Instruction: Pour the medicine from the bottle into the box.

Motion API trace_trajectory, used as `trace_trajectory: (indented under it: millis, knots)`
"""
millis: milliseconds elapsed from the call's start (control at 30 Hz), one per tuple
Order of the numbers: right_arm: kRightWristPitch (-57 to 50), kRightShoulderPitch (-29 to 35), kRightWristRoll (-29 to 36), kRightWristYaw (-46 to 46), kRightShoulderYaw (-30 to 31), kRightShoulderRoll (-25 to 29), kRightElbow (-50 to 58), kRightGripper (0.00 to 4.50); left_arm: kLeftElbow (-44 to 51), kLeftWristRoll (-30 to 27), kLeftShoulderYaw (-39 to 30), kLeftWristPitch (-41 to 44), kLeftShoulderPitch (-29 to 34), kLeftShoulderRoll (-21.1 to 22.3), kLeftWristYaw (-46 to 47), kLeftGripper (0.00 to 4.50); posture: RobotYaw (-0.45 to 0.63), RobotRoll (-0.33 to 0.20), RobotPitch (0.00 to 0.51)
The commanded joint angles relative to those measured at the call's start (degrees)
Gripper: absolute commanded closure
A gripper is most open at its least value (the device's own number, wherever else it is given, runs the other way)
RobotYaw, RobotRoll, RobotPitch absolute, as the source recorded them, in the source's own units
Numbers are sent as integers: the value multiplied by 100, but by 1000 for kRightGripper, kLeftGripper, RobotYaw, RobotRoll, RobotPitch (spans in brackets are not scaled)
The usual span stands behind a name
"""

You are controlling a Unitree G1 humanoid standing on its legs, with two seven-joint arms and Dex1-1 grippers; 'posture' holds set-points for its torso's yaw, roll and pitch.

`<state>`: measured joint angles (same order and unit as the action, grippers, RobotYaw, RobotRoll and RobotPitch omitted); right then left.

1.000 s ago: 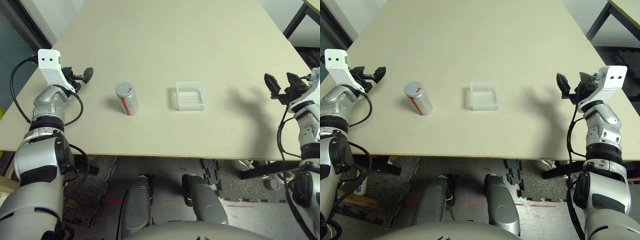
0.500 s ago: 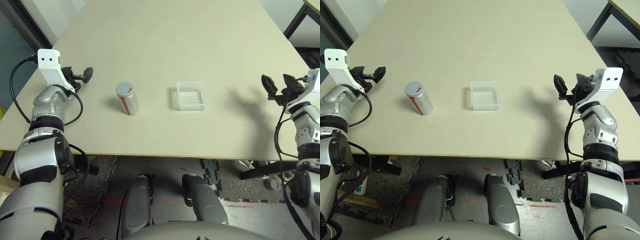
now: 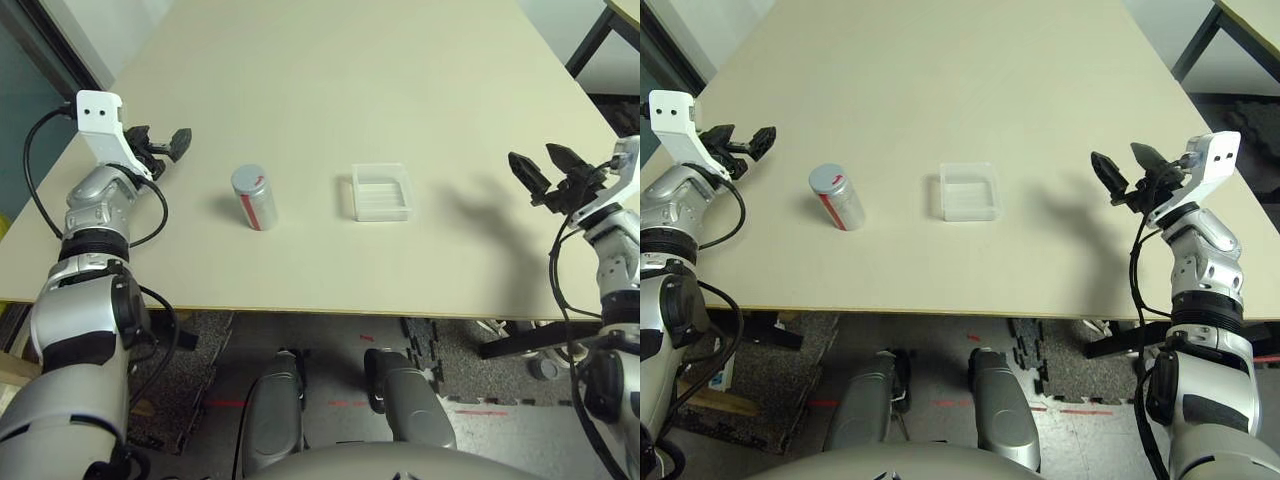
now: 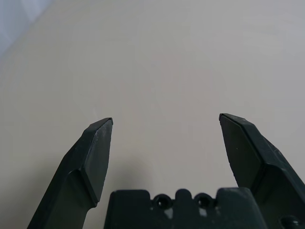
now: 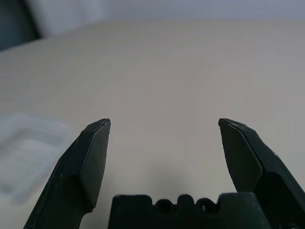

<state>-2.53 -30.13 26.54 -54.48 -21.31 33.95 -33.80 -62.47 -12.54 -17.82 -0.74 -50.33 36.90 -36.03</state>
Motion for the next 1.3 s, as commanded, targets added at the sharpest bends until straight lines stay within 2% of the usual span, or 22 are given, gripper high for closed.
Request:
trace_trajectory:
  millis: [33, 300, 500, 600, 733, 900, 1067, 1300]
  knots:
    - [-326, 71, 211, -541, 180, 74, 371, 0, 381, -230, -104, 379, 214, 67, -252, 18, -125, 0, 157]
    - [-852, 188, 356, -1641, 802, 83, 1267, 0, 1068, -488, -215, 738, 589, 105, -471, 18, -102, 0, 157]
    - [-1163, 275, 360, -2288, 1294, 170, 1780, 0, 1953, -834, -292, 1112, 1043, 88, -930, 18, -85, 0, 159]
    - [-1189, 290, 331, -2409, 1402, 172, 1851, 0, 2424, -1038, -353, 1358, 1287, 73, -1032, 18, -71, 0, 163]
    - [-1089, 190, 233, -2433, 1568, 40, 1745, 0, 3343, -1355, -484, 1667, 1925, 61, -1159, 18, -52, 0, 165]
    - [-1004, 128, 184, -2423, 1637, -32, 1648, 0, 4179, -1576, -598, 1723, 2544, -36, -1041, 18, -37, 0, 166]
    - [-832, -53, 66, -2396, 1648, -80, 1314, 0, 5036, -1704, -629, 1640, 3293, -245, -970, 18, -22, 0, 176]
    - [-636, -190, -54, -2378, 1646, -113, 969, 0, 5878, -1844, -684, 1632, 3977, -668, -586, 18, -16, 0, 183]
